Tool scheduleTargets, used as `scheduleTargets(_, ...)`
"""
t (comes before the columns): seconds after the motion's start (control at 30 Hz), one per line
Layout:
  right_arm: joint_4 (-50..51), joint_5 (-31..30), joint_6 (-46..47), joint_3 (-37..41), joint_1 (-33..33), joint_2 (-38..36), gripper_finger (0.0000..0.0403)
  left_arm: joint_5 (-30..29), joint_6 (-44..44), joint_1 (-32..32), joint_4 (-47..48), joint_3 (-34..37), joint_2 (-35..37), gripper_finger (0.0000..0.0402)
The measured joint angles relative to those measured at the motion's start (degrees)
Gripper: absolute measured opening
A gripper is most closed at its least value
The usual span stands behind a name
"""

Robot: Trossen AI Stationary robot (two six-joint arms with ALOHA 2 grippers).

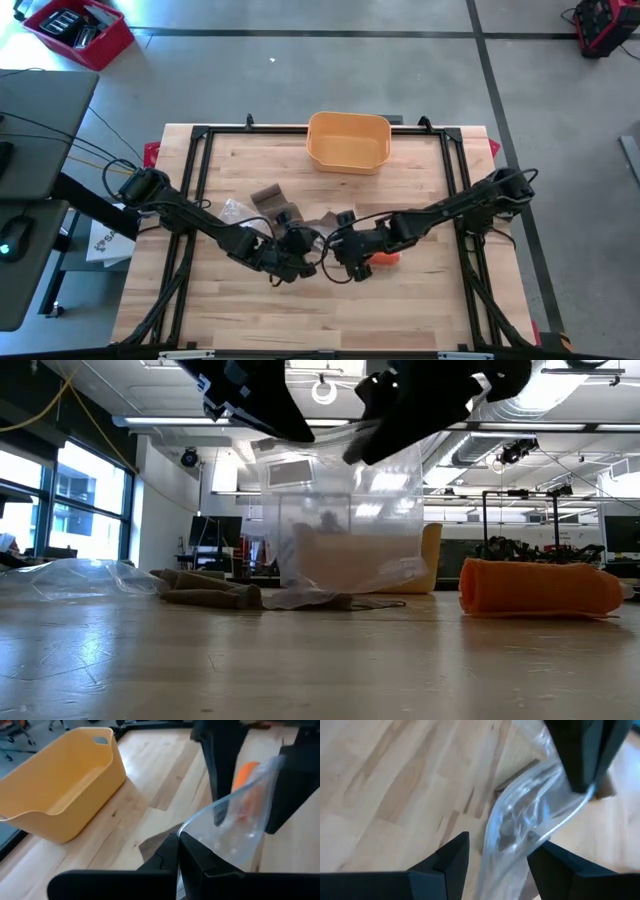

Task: Roll bandage
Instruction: Open the bottom transparent zip bag

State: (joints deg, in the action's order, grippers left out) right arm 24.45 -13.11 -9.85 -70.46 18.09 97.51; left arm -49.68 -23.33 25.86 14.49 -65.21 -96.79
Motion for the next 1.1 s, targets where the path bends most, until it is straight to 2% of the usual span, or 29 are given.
scheduleTargets(0.23, 1.07, -0.73, 1.28, 0.00, 2.09, -0.80, 0.0183, -2.08, -0.42, 0.75, -0.95, 0.00, 0.00, 0.0000)
scheduleTargets(0.3, 2.72, -6.50, 2.07, 0.00, 3.15, -1.74, 0.0183, -2.29, -0.46, 1.13, -1.23, 0.00, 0.04, 0.0000)
scheduleTargets(0.4, 6.84, -22.91, 6.83, 0.02, 4.98, -3.94, 0.0183, -0.17, -0.55, 1.34, -0.95, 0.00, 0.07, 0.0000)
scheduleTargets(0.47, 9.52, -28.81, 10.61, 0.02, 5.75, -6.03, 0.0183, 0.23, -0.59, 1.32, -0.71, 0.00, 0.07, 0.0000)
scheduleTargets(0.53, 10.30, -27.66, 12.55, 0.02, 6.56, -7.96, 0.0183, 0.27, -0.57, 1.14, -0.75, 0.00, 0.07, 0.0000)
scheduleTargets(0.77, 3.20, -12.51, 7.63, 0.02, 8.66, -8.15, 0.0183, 0.68, -0.59, 0.41, -1.02, 0.00, 0.05, 0.0000)
scheduleTargets(0.93, -2.24, -12.68, 2.02, 0.02, 8.63, -4.69, 0.0183, 1.62, -1.47, 0.35, -1.81, 0.00, 0.07, 0.0000)
scheduleTargets(1.1, -4.38, -18.69, -3.89, 0.04, 8.15, -2.08, 0.0183, 3.57, -2.01, 0.35, -2.09, 0.00, 0.07, 0.0000)
